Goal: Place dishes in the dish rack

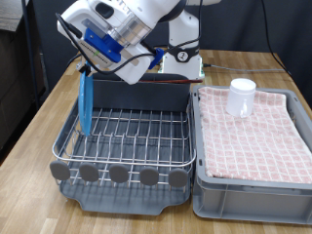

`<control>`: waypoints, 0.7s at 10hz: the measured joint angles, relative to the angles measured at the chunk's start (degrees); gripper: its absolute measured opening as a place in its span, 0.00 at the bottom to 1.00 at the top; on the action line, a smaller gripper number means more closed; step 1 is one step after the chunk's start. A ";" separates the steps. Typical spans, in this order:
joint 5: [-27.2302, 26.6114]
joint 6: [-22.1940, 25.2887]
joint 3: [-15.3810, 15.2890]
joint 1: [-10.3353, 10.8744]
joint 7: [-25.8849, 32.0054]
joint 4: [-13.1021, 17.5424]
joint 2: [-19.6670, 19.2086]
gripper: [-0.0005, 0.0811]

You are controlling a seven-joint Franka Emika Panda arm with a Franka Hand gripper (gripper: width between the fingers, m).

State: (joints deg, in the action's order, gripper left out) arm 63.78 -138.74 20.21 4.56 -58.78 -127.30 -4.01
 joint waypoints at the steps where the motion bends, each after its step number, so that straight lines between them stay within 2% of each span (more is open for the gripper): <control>1: 0.37 -0.84 0.41 0.00 -0.26 -0.33 -0.37 0.03; 7: 1.07 -5.64 2.33 0.00 -1.48 -1.27 -2.96 0.03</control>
State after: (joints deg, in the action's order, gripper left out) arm 64.85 -144.38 22.54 4.55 -60.26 -128.57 -6.97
